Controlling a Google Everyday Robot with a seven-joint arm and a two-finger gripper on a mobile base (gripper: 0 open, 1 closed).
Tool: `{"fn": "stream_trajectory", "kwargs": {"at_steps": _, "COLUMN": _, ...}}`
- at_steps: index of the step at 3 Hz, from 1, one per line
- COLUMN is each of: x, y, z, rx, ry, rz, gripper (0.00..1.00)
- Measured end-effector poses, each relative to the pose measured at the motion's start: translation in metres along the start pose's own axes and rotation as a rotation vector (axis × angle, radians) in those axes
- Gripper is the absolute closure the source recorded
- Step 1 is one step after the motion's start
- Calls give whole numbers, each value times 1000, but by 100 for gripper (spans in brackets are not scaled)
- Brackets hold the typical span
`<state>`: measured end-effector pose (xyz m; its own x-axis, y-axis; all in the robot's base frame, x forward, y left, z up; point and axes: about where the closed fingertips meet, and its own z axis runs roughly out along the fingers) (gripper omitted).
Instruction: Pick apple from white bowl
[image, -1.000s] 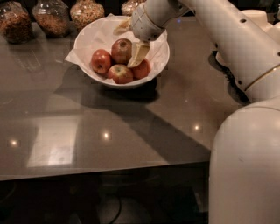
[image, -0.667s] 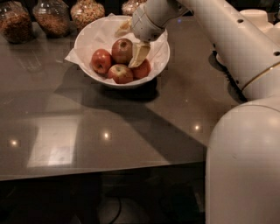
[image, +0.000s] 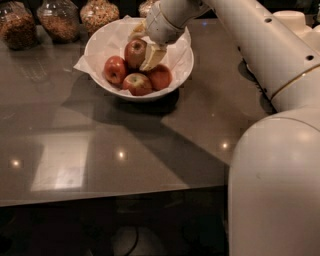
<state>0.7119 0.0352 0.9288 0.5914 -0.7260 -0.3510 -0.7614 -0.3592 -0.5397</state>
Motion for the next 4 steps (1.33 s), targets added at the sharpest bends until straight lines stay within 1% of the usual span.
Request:
{"fn": "stream_trajectory", "kwargs": {"at_steps": 1, "x": -8, "y": -6, "z": -19, "rx": 9, "ry": 20, "rz": -7, "gripper": 100}}
{"fn": "stream_trajectory", "kwargs": {"at_steps": 2, "x": -15, "y": -11, "z": -37, "rx": 21, "ry": 30, "rz": -12, "gripper": 100}}
{"fn": "stream_trajectory", "kwargs": {"at_steps": 3, "x": -17, "y": -10, "z": -73, "rx": 88, "ry": -56, "rz": 42, "gripper": 100}}
{"fn": "stream_trajectory", "kwargs": {"at_steps": 4, "x": -19, "y": -6, "z": -103, "rx": 135, "ry": -132, "rz": 88, "gripper": 100}}
